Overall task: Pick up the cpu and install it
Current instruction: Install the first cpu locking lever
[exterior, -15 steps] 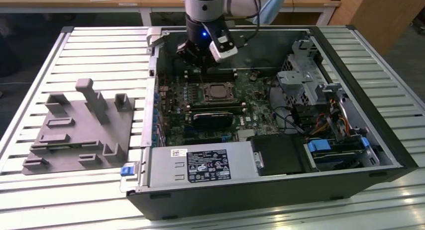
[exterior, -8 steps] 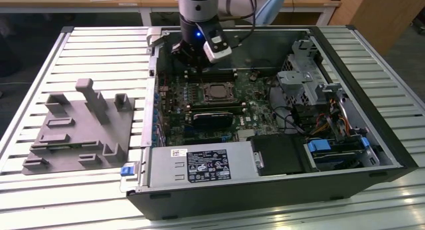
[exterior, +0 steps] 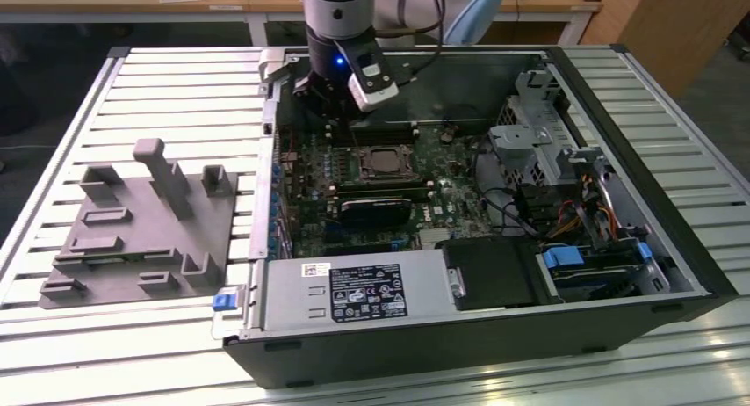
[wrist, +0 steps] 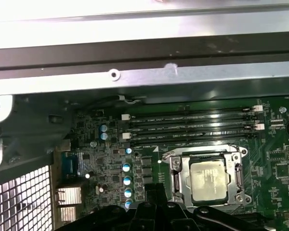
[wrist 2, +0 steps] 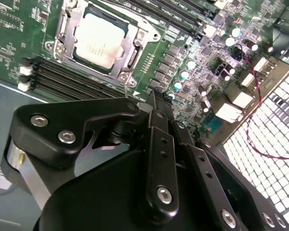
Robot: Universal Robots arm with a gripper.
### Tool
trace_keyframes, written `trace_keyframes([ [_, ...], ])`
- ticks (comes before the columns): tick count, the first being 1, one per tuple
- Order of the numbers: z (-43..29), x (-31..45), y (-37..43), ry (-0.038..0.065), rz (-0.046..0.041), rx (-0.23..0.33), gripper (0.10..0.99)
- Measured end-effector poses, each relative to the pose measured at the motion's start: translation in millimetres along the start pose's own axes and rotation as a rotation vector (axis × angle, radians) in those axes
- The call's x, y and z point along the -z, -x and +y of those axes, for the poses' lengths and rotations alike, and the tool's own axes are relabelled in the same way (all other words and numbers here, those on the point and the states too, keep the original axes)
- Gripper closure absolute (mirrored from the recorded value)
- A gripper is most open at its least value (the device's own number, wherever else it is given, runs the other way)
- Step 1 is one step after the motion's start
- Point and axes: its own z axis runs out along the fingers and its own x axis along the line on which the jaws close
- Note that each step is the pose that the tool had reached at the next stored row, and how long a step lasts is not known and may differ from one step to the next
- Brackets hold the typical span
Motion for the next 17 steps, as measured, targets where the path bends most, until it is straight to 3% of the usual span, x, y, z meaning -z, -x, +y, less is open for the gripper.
trace_keyframes([
  [5, 3.6, -0.3, -4.3, 0.0, 0.0002, 0.001, 0.98],
  [12, 14.0, -1.4, -5.3, 0.0, 0.0005, 0.007, 0.98],
  [17, 17.5, -1.8, -5.6, 0.0, 0.0009, 0.011, 0.98],
])
